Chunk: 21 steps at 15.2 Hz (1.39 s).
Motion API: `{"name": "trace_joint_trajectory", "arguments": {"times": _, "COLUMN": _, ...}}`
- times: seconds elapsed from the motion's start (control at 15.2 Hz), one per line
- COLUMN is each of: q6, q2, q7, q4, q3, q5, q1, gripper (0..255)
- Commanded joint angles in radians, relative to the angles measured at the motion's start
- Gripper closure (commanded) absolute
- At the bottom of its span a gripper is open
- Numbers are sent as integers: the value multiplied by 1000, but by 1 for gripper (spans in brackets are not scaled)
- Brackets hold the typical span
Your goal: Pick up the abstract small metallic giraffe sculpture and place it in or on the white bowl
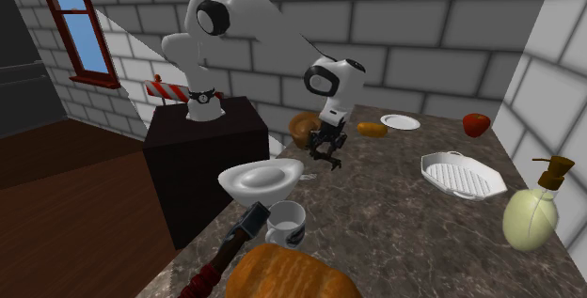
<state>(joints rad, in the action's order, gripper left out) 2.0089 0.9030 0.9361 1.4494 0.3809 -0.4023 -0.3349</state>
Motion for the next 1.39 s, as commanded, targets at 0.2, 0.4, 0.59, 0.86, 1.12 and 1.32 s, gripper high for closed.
{"name": "trace_joint_trajectory", "arguments": {"times": 0.2, "q6": -34, "q2": -47, "q7": -5, "q4": 13, "q3": 13, "q5": 13, "q1": 8, "gripper": 255}}
{"name": "trace_joint_trajectory", "arguments": {"times": 0.4, "q6": -56, "q2": -74, "q7": -9, "q4": 17, "q3": 20, "q5": 21, "q1": 13, "gripper": 255}}
{"name": "trace_joint_trajectory", "arguments": {"times": 0.59, "q6": -79, "q2": -99, "q7": -14, "q4": 18, "q3": 27, "q5": 30, "q1": 17, "gripper": 255}}
{"name": "trace_joint_trajectory", "arguments": {"times": 0.86, "q6": -112, "q2": -131, "q7": -20, "q4": 17, "q3": 35, "q5": 41, "q1": 22, "gripper": 255}}
{"name": "trace_joint_trajectory", "arguments": {"times": 1.12, "q6": -146, "q2": -161, "q7": -27, "q4": 11, "q3": 44, "q5": 52, "q1": 27, "gripper": 255}}
{"name": "trace_joint_trajectory", "arguments": {"times": 1.32, "q6": -119, "q2": -208, "q7": -55, "q4": 83, "q3": 43, "q5": 55, "q1": 71, "gripper": 255}}
